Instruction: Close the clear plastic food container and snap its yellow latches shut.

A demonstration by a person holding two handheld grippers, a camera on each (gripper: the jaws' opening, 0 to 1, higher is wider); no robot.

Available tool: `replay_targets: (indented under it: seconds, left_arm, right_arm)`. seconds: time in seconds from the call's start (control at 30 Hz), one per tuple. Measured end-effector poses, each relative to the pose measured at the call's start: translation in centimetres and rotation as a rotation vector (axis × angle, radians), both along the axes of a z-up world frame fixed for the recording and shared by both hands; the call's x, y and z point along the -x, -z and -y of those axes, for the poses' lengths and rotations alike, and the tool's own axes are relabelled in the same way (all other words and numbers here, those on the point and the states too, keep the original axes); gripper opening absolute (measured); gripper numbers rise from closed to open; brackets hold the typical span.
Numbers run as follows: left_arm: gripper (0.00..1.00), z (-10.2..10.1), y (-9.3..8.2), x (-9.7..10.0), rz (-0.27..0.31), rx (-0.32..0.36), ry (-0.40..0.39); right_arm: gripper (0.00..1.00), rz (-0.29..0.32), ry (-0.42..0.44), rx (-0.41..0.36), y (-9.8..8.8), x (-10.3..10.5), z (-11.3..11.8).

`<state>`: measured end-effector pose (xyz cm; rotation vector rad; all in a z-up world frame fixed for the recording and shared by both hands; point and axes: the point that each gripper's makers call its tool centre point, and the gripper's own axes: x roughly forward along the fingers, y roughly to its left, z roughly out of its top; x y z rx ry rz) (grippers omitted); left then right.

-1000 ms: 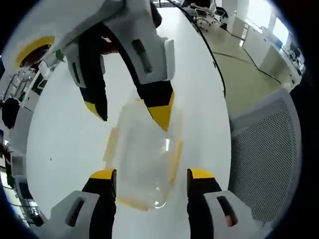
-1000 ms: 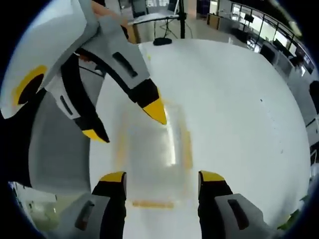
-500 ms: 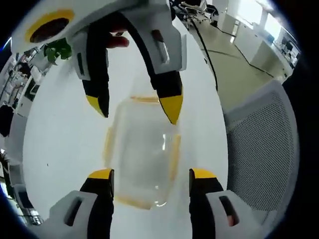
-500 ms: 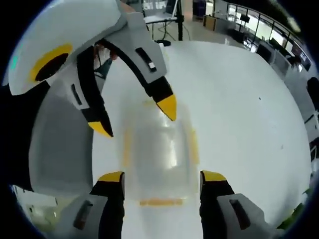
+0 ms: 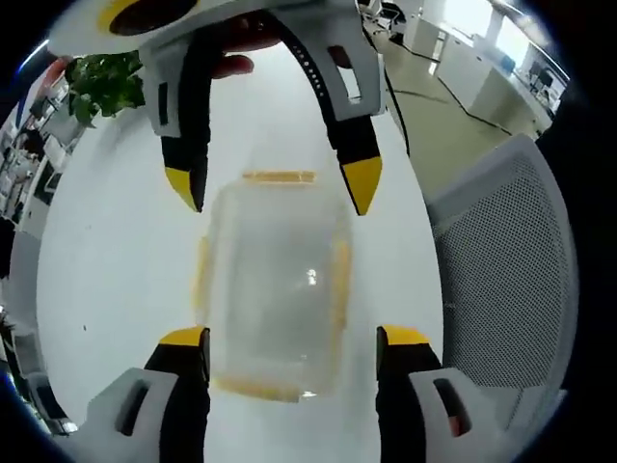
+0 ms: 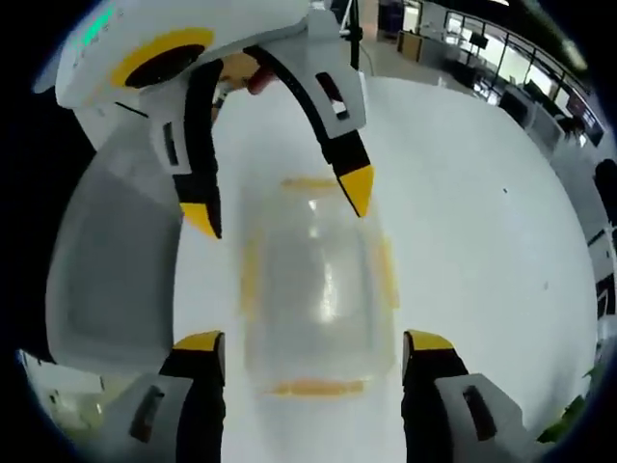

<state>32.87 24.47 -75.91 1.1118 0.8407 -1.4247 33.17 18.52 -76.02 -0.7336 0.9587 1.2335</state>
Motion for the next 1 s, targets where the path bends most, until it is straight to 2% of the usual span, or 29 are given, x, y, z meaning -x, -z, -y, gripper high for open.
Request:
replay_targets:
  seconds: [0.17,0.23,0.4,0.5,0.6,0.83,0.93,1.0]
  left_arm:
    - [0.81,-0.3,0.2,-0.7,0.013,-0.017,0.009]
    - [0.81,-0.5,0.3,-1.1,0.013,-0.019,0.02]
    - [0.83,-1.3,1.1,-1.3,0.006,-0.044,0.055]
    - [0.83,-1.5,1.4,-1.6,0.025,-0.047,0.079]
    - [0.83,-1.7,1.9,-1.6,0.017,-0.065,0.088]
    - [0.82,-1.4,2.3,-1.7,0.016,-0.062,0.09]
    - [0.79,-1.8,2.6,-2.2,0.056,-0.092,0.115]
    - [0.8,-1.7,2.7,-2.1,0.046,-0.088,0.109]
  right_arm:
    - [0.84,0.025,0.005,0.016,0.5,0.0,-0.1]
    - [0.86,0.042,0.012,0.023,0.8,0.0,-0.2]
    - [0.86,0.038,0.011,0.035,1.4,0.3,-0.1]
    - [0.84,0.049,0.01,0.038,1.6,0.1,-0.2]
    - [0.84,0.066,0.012,0.044,1.9,-0.4,-0.1]
    - [0.84,0.061,0.018,0.056,2.4,-0.8,-0.2]
    - [0.84,0.07,0.017,0.061,2.6,-1.0,-0.1]
    - [0.84,0.064,0.015,0.057,2.6,-1.0,-0.2]
